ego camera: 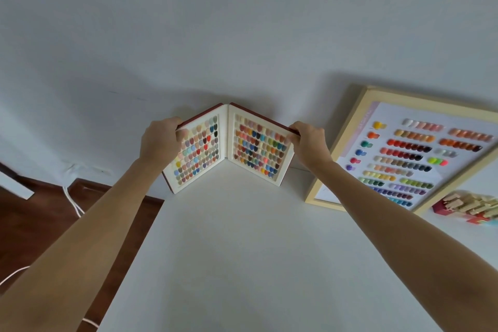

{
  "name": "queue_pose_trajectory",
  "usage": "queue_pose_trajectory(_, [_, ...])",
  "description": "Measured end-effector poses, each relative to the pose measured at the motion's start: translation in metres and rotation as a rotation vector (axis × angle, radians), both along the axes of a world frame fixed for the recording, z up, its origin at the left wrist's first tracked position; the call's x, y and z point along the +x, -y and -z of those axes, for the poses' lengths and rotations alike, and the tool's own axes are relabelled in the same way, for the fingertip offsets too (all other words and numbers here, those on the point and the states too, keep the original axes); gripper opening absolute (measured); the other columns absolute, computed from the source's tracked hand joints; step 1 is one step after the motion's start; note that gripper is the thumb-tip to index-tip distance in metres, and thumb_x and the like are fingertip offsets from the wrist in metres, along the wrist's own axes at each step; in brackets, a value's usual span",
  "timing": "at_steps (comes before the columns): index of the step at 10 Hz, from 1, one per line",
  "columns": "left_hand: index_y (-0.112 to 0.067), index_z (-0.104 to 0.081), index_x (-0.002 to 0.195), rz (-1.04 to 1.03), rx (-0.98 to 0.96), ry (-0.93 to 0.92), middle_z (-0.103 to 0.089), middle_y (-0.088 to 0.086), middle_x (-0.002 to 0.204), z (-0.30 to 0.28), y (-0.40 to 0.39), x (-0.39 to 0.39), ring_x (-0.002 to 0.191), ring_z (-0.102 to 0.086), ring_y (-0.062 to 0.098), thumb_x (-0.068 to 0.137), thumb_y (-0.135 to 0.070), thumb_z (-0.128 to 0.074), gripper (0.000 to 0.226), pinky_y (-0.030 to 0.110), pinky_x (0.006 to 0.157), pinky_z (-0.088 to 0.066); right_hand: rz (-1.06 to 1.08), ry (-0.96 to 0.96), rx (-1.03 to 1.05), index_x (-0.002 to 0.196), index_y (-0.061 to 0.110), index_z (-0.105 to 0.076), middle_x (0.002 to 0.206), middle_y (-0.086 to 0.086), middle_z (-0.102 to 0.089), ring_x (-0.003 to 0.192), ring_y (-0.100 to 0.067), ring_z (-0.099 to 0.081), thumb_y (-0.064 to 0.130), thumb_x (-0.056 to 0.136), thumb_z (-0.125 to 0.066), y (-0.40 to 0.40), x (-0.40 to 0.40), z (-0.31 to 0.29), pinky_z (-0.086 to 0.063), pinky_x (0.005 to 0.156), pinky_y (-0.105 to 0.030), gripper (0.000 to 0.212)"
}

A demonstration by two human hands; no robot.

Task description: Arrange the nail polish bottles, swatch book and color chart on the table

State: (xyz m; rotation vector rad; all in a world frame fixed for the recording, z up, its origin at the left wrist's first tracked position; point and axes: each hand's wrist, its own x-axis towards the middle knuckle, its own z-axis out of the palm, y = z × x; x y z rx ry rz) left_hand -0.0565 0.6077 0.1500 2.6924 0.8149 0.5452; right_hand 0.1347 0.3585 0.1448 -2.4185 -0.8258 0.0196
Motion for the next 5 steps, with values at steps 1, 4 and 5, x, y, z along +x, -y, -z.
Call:
queue_pose_trajectory(1, [-0.002,-0.059,0.11,-0.015,0.013,-0.023,-0.071,0.018,0.101,-0.001,0.001,-0.002,0.087,-0.069,0.035,0.095,-0.021,-0.052,0.025,0.041,0.073,-0.059,0.023,-0.021,-0.011,0.105,0.009,-0.062,0.099,-0.006,-0.069,0.074,-0.013,-0.057,0.022,0.095,-0.051,-0.001,-0.003,-0.001,-0.046,0.071,-0.02,0.02])
queue_pose_trajectory(4, [-0.006,-0.055,0.122,-0.021,0.101,0.063,-0.059,0.017,0.124,0.002,0.015,-0.009,0.112,-0.057,0.033,0.087,-0.019,-0.064,0.038,0.044,0.09,-0.051,0.063,-0.023,-0.002,0.121,0.01,-0.053,0.113,-0.009,-0.063,0.092,-0.02,-0.059,0.022,0.091,-0.057,0.01,-0.025,-0.013,-0.051,0.085,-0.032,0.032])
queue_pose_trajectory(5, [-0.008,-0.054,0.124,-0.058,0.142,0.095,-0.053,0.016,0.133,-0.002,0.024,-0.011,0.125,-0.047,0.034,0.086,-0.021,-0.066,0.042,0.048,0.101,-0.043,0.059,0.015,0.018,0.119,0.01,-0.053,0.117,-0.01,-0.062,0.1,-0.026,-0.06,0.019,0.092,-0.057,0.023,-0.036,-0.018,-0.051,0.087,-0.036,0.03])
